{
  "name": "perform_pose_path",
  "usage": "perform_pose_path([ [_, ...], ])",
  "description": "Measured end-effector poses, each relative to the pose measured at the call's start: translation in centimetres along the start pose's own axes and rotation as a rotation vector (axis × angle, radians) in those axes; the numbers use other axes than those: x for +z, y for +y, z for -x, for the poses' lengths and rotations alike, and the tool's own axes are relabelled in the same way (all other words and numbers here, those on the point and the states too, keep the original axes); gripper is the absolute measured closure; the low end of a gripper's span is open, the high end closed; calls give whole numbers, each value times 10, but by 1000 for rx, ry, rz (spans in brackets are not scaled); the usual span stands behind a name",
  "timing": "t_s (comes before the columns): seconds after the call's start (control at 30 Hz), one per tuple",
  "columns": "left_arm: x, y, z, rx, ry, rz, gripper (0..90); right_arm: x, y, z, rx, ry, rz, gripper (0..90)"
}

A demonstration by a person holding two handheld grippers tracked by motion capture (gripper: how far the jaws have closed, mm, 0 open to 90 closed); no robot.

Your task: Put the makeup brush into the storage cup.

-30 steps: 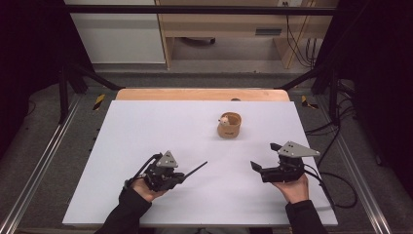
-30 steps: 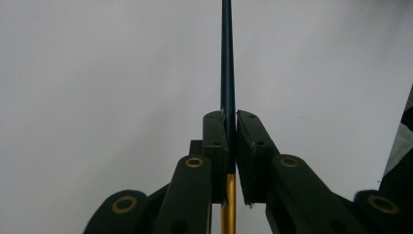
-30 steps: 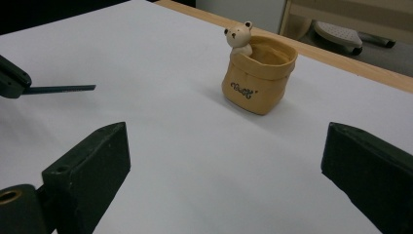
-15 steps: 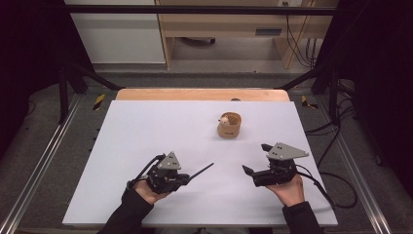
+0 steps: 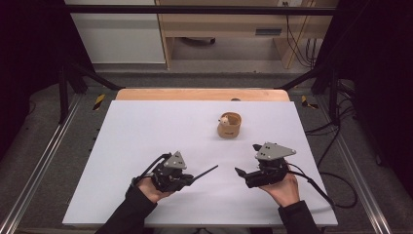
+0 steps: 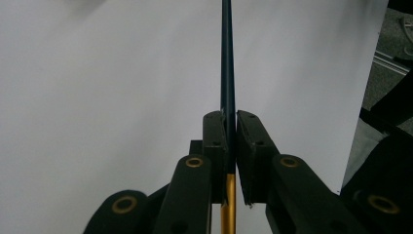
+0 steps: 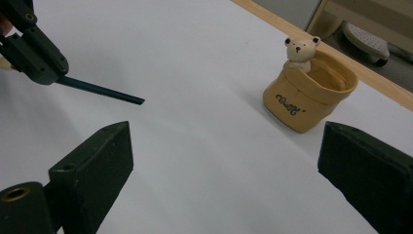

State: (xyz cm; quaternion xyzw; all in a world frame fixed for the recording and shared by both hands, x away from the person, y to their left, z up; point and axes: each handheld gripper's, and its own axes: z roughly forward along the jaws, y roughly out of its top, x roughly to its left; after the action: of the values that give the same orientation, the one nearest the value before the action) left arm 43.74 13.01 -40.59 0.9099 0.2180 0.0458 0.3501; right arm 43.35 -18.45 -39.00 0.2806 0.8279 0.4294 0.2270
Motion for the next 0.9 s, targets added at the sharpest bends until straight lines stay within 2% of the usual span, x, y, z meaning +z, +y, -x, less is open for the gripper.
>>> perform_pose_path([
  [0.27, 4, 9, -4, 10, -27, -2, 829, 6, 11, -10, -68, 17, -47, 85],
  [0.3, 5, 10, -4, 21, -28, -10, 829, 6, 11, -10, -68, 17, -47, 85],
  [0.53, 7, 13, -5, 28, -40, -18, 829, 8, 15, -14, -93, 30, -62, 80],
  [0.6, 8, 13, -5, 23, -44, -17, 829, 9, 15, -16, -106, 32, -74, 80],
  [0.73, 8, 14, -6, 42, -47, -32, 829, 13, 16, -20, -131, 42, -93, 80],
  [0.8, 8, 15, -5, 36, -49, -21, 829, 16, 19, -24, -154, 50, -109, 82],
  [0.9, 7, 16, -6, 40, -55, -23, 829, 18, 20, -26, -168, 58, -108, 82],
])
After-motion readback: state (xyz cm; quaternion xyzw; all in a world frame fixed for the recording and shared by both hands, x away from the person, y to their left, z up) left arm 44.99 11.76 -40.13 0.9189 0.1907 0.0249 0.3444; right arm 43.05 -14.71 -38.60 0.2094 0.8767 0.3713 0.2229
